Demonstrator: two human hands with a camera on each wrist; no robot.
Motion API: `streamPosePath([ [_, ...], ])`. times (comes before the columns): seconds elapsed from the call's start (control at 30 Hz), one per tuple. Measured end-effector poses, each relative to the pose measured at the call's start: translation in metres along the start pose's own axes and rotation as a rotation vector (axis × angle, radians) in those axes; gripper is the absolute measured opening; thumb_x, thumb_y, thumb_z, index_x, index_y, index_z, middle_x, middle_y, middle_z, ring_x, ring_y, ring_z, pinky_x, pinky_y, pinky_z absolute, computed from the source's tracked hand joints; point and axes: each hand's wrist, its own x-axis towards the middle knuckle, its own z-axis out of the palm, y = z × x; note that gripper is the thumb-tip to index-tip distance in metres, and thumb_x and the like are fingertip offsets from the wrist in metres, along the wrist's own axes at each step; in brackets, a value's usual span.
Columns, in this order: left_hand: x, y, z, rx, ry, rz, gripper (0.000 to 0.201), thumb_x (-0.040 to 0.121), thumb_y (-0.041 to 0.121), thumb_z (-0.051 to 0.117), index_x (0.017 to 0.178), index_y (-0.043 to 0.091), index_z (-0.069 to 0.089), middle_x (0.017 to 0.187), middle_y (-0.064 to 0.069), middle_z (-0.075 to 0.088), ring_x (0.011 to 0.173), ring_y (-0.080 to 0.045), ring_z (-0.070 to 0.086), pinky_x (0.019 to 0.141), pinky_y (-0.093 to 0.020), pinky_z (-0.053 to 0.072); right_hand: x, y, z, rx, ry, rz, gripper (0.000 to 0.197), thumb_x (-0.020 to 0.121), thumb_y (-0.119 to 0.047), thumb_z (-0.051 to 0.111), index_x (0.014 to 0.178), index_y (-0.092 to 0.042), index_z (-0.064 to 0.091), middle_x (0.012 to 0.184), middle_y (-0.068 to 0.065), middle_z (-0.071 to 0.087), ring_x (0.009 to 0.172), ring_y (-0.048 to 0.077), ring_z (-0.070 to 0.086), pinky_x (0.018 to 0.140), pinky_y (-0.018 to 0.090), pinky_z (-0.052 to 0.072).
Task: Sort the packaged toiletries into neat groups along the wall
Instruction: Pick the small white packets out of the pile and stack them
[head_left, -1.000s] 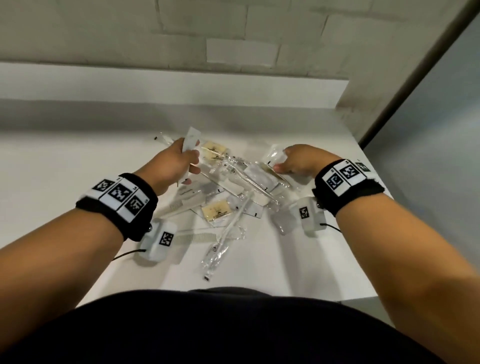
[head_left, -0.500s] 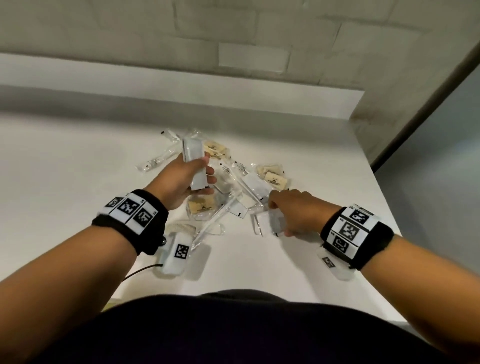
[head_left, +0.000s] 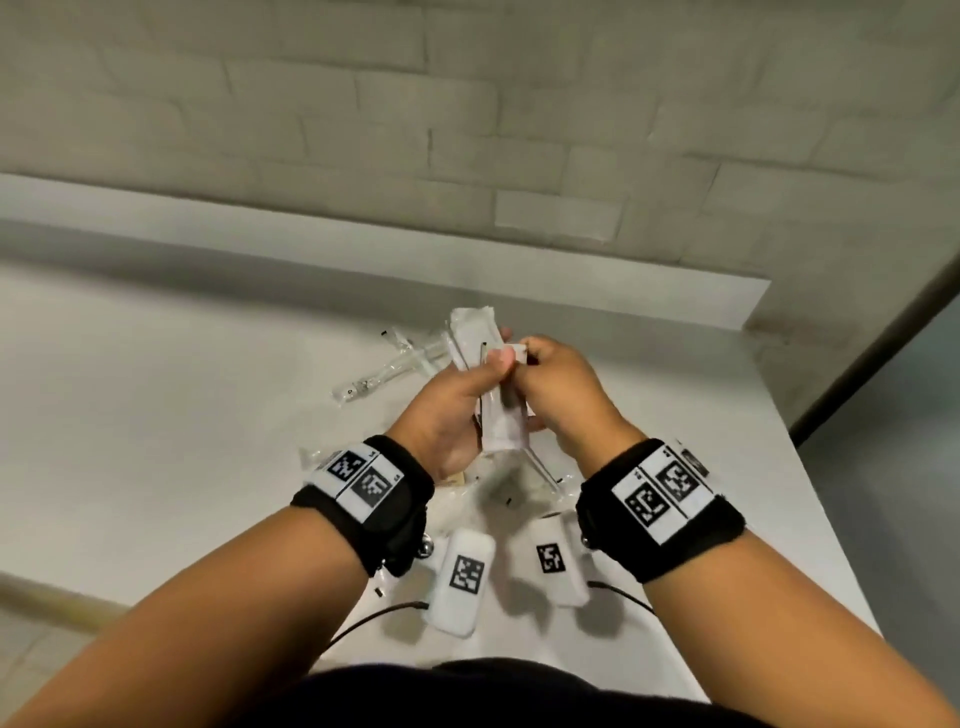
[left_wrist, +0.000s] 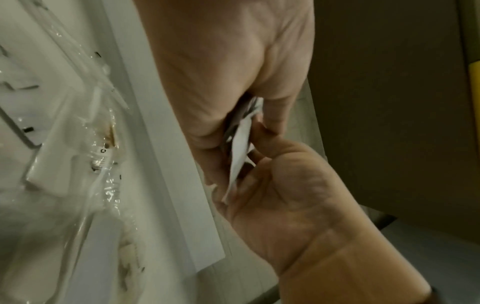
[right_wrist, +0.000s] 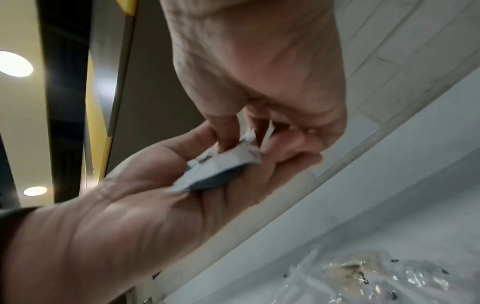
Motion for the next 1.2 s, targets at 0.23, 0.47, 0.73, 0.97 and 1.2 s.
streamPosePath([
  [0.23, -0.005, 0.017, -0.028, 0.079, 0.048, 0.046, 0.032, 0.090, 0.003, 0.058, 0.122, 0.009, 0.057, 0.111, -0.018, 0.066, 0.102, -0.036, 0.065, 0.078, -0.045, 0.058, 0.005, -0.004, 0.006, 0.120, 0.039, 0.012, 0.025, 0.081, -0.017, 0.075, 0.082, -0.004, 0.054, 0.065, 0.008, 0.057, 0.033, -0.002, 0.046, 0.034, 0.012, 0.034],
  [0.47, -0.004, 0.040, -0.051, 0.128, 0.178, 0.098, 0.025, 0.096, 0.028, 0.052, 0.114, 0.013, 0.059, 0.104, -0.014, 0.068, 0.089, -0.028, 0.067, 0.082, -0.042, 0.055, 0.019, -0.015, 0.028, 0.054, -0.072, 0.047, 0.018, 0.075, -0.003, 0.076, 0.078, -0.008, 0.059, 0.060, 0.005, 0.059, 0.040, 0.011, 0.043, 0.040, 0.020, 0.031],
  [0.73, -0.003, 0.071, -0.073, -0.020, 0.170, 0.044, 0.033, 0.089, 0.032, 0.061, 0.111, 0.008, 0.064, 0.099, -0.008, 0.072, 0.090, -0.022, 0.069, 0.081, -0.035, 0.058, 0.017, -0.024, 0.029, -0.396, 0.162, -0.727, 0.019, 0.074, 0.011, 0.064, 0.074, -0.007, 0.070, 0.097, -0.008, 0.057, 0.092, 0.008, 0.059, 0.081, 0.016, 0.047],
  [0.97, -0.003, 0.073, -0.074, 0.071, 0.196, 0.088, 0.018, 0.087, 0.001, 0.061, 0.098, 0.013, 0.069, 0.090, -0.005, 0.075, 0.077, -0.016, 0.070, 0.062, -0.023, 0.057, 0.014, -0.007, 0.032, -0.115, 0.241, -0.541, 0.036, 0.084, 0.014, 0.053, 0.086, -0.016, 0.074, 0.109, -0.006, 0.063, 0.104, 0.002, 0.060, 0.093, 0.016, 0.047],
  [1.2, -0.002, 0.063, -0.063, 0.101, 0.190, -0.001, 0.016, 0.092, 0.009, 0.054, 0.097, 0.009, 0.069, 0.083, -0.008, 0.069, 0.072, -0.018, 0.065, 0.063, -0.027, 0.057, 0.012, -0.010, 0.057, -0.153, 0.111, -0.403, 0.016, 0.079, -0.008, 0.074, 0.093, -0.015, 0.074, 0.102, -0.004, 0.060, 0.097, 0.010, 0.062, 0.088, 0.026, 0.051],
])
